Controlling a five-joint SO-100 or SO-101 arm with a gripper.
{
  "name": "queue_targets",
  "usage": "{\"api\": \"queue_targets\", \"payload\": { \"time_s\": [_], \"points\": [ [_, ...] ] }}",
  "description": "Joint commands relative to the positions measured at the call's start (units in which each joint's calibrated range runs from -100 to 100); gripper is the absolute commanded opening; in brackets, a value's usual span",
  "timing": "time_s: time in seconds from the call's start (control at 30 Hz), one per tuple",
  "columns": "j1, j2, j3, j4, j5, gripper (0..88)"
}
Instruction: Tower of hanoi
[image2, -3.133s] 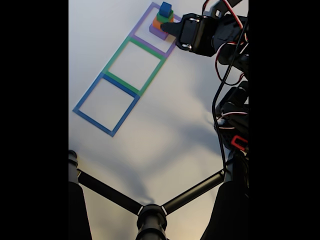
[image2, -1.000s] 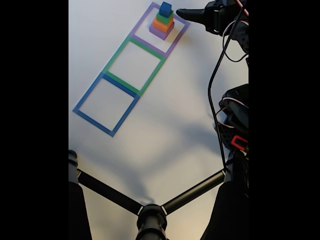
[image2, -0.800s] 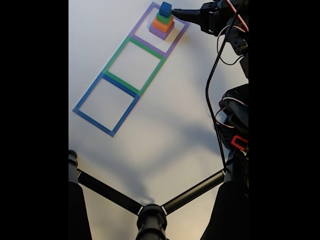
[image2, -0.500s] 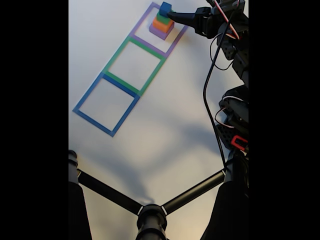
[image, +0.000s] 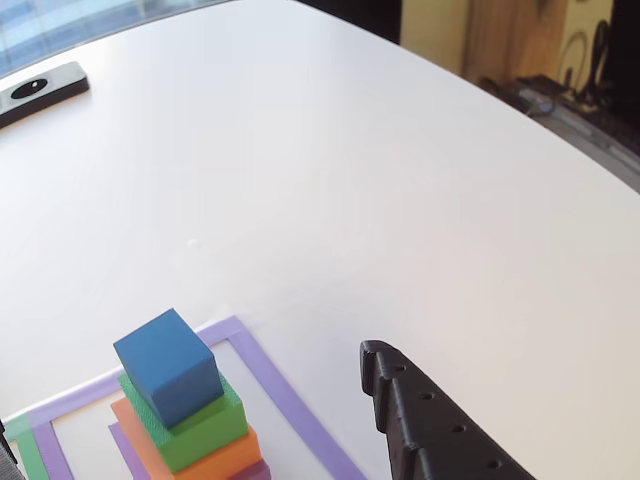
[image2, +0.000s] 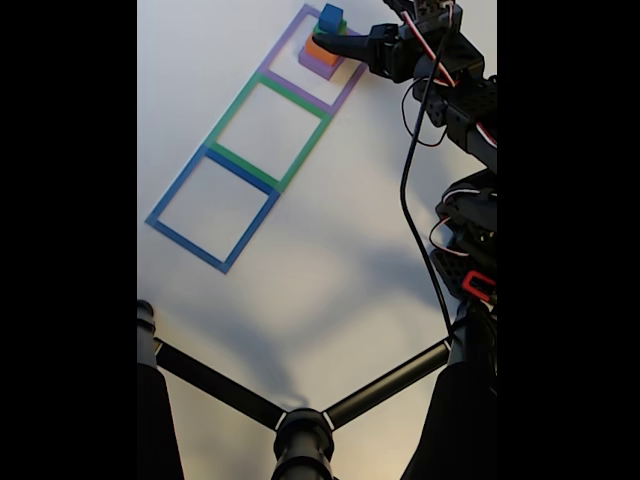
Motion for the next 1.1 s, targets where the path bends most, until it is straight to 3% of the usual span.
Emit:
{"api": "queue_targets", "payload": {
  "time_s": [0.0, 0.53, 1.07],
  "points": [
    [-0.4, 3.0, 0.1, -5.0, 0.6, 46.2],
    [-2.1, 16.2, -1.7, -16.5, 0.6, 46.1],
    [-5.5, 25.6, -8.1, -21.0, 0.6, 46.2]
  ]
}}
